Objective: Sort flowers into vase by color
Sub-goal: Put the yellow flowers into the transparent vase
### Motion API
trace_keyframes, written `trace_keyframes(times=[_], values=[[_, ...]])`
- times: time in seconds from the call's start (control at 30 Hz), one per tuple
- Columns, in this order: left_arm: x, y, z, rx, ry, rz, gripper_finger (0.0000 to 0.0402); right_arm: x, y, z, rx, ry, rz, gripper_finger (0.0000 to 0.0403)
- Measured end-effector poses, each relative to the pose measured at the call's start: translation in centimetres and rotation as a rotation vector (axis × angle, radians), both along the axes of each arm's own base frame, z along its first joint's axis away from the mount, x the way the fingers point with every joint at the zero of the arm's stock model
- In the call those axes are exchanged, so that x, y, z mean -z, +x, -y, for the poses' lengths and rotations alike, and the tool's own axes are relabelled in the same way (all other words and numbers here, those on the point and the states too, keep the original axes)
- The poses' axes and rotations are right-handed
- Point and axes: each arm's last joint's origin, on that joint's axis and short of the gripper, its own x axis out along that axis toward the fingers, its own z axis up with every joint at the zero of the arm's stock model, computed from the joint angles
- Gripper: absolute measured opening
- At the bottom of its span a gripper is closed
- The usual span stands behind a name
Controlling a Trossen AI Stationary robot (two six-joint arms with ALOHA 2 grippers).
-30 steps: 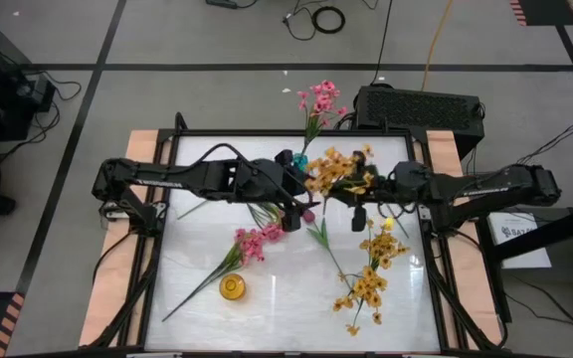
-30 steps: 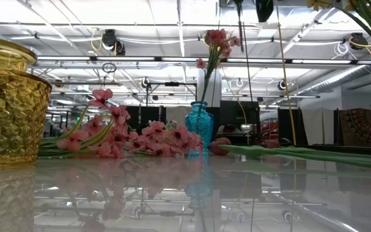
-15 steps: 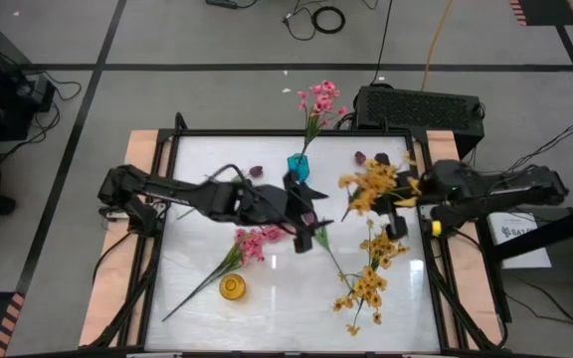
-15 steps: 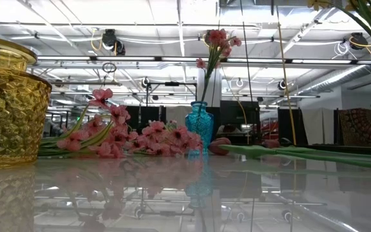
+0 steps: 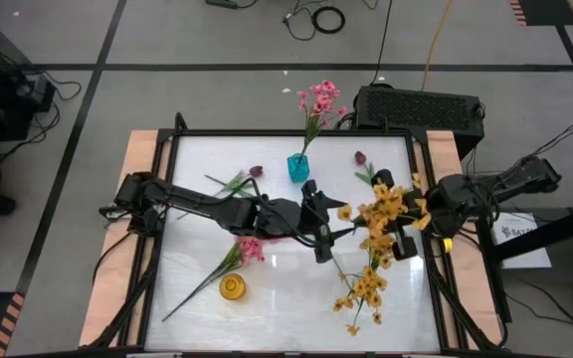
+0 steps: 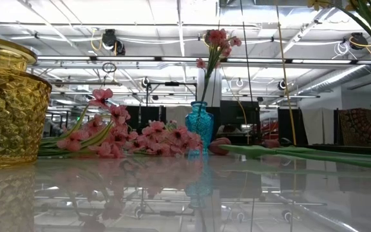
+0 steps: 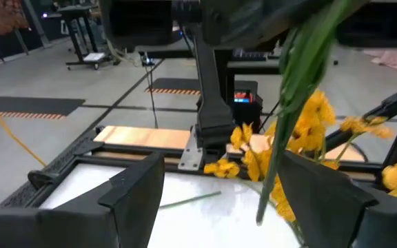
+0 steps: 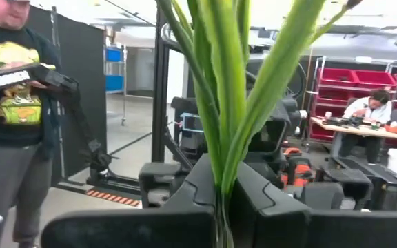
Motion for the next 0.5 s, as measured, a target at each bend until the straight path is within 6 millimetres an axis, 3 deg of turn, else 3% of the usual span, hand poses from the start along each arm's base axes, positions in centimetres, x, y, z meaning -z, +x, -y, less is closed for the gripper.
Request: trace_keyframes(times=[0.27,0.5], values=[[0.4,-0.6,0.7,0.019,0.044,-0.082,0.0287,0.1,0.2,-0.3,0.047,-0.014,-0.005,0.0002],[-0.5,-1.6,1.3,0.036,0.039,-0.088,0.0287,-0.1,0.0,-0.3,0.050,-0.016,0.016,0.0003]])
